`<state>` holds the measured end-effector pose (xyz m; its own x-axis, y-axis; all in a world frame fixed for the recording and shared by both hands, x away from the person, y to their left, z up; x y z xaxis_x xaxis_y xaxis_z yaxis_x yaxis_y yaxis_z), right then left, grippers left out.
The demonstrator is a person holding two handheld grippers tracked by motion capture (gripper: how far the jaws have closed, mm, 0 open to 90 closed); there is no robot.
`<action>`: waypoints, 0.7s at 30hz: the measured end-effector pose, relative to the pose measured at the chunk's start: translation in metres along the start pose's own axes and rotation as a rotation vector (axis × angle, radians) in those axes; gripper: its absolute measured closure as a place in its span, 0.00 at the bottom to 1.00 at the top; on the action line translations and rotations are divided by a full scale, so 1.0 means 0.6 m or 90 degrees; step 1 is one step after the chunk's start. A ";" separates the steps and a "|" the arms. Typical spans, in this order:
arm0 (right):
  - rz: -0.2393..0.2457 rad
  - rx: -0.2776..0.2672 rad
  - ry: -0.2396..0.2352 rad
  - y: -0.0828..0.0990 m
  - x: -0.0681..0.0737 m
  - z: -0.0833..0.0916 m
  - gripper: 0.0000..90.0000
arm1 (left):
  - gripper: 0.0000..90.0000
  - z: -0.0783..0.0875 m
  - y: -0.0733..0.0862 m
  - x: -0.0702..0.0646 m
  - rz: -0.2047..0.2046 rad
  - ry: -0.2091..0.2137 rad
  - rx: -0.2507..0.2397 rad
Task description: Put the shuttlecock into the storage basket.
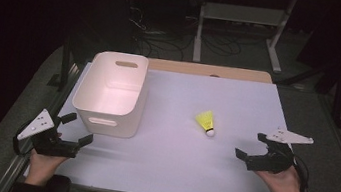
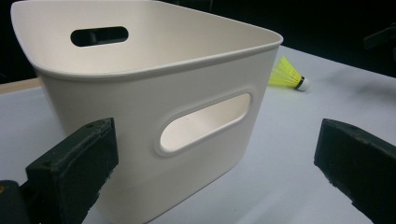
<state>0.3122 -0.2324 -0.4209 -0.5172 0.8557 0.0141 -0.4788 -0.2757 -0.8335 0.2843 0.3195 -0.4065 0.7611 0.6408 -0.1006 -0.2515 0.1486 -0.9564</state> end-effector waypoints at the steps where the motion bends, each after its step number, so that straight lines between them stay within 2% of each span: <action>1: 0.002 0.000 -0.002 -0.002 0.001 0.000 0.00 | 0.00 0.000 0.000 0.000 0.000 0.000 0.000; 21: 0.018 0.027 -0.019 -0.033 0.006 0.004 0.00 | 0.00 0.000 0.000 0.000 -0.001 0.001 0.001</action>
<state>0.3183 -0.2247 -0.4028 -0.5522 0.8337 0.0076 -0.4924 -0.3188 -0.8099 0.2841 0.3196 -0.4067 0.7621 0.6398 -0.0994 -0.2514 0.1509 -0.9560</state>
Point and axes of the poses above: each handheld gripper's, and its own axes: z roughly backward along the jaws, y roughly out of its underside, x roughly to its left, the point moved 4 cm from there along -z, roughly forward along the jaws, and after that the axes turned 9 degrees about y, right-handed, at the moved point
